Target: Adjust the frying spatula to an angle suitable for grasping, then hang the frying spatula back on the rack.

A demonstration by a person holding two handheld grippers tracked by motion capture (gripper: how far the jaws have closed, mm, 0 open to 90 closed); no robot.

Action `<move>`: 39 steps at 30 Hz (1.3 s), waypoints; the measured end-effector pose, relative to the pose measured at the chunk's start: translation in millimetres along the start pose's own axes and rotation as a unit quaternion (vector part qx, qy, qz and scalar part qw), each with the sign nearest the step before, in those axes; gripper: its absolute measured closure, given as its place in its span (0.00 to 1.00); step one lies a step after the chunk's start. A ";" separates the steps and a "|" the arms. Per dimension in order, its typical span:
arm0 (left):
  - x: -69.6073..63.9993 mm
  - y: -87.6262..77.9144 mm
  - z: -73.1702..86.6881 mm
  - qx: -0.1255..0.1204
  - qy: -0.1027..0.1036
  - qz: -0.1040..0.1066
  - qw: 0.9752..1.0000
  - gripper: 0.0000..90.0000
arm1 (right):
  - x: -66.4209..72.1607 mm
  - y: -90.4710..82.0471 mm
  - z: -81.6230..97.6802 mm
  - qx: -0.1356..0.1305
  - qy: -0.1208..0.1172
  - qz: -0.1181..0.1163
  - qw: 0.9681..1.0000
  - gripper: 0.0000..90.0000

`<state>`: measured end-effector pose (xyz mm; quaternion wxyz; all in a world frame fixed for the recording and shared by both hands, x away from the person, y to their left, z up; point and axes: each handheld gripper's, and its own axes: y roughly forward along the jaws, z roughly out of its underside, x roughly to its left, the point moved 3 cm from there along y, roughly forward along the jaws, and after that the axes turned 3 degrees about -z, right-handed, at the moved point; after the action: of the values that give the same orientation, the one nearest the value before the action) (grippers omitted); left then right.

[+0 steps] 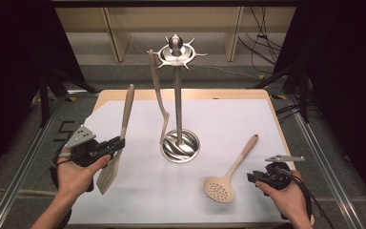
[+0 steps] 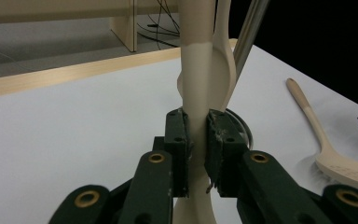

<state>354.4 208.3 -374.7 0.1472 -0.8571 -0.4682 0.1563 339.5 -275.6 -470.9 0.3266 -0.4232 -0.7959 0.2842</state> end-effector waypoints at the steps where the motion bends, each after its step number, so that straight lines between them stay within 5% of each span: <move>1: -1.4 -0.7 -1.6 -0.003 -0.002 -0.003 1.000 0.87 | 0.1 0.2 0.0 0.000 0.000 0.006 1.000 0.75; 2: -1.4 -2.2 -3.0 -0.002 0.005 -0.001 1.000 0.87 | -0.1 -2.4 0.0 0.019 -0.003 0.016 1.000 0.75; 9: -7.1 -7.0 -13.8 -0.022 0.006 0.002 1.000 0.87 | -1.7 -1.8 0.9 0.036 0.017 -0.002 0.999 0.75; 14: -9.4 -10.8 -21.2 -0.035 0.010 0.009 0.999 0.87 | -3.1 -1.9 1.0 0.025 0.004 0.000 1.000 0.75; 16: -10.4 -12.5 -24.3 -0.039 0.015 0.012 0.999 0.87 | -1.8 -2.7 1.4 0.015 -0.002 0.026 1.000 0.75; 24: -18.2 -16.3 -37.7 -0.050 0.022 0.020 0.998 0.87 | 3.4 -5.4 -0.1 0.007 0.018 0.021 1.000 0.76; 27: -21.3 -16.4 -40.2 -0.051 0.024 0.020 0.998 0.87 | -0.4 -2.9 -3.0 0.000 -0.004 0.011 1.000 0.76; 28: -22.4 -16.1 -40.6 -0.052 0.023 0.021 0.998 0.87 | 5.0 -3.4 -2.9 0.010 0.029 0.014 0.999 0.76; 30: -24.3 -15.1 -41.4 -0.050 0.026 0.022 0.998 0.87 | 0.9 -1.2 -4.5 0.008 -0.001 0.016 1.000 0.76; 32: -26.1 -14.0 -41.8 -0.052 0.027 0.023 0.998 0.87 | 2.6 -1.8 -4.5 0.013 0.008 0.014 1.000 0.76; 34: -27.4 -13.2 -42.1 -0.051 0.028 0.027 0.998 0.87 | -2.3 -0.9 -5.6 0.007 -0.016 0.023 1.000 0.76; 36: -29.1 -12.4 -42.8 -0.051 0.031 0.028 0.998 0.87 | -2.0 0.2 -6.1 0.002 0.002 -0.010 1.000 0.76; 39: -31.5 -11.3 -44.6 -0.051 0.036 0.032 0.998 0.87 | -4.0 1.0 -5.7 0.004 0.001 -0.007 1.000 0.76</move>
<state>347.8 182.8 -325.7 0.1152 -0.8829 -0.4426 0.1062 346.0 -277.5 -469.2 0.3310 -0.4168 -0.7974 0.2844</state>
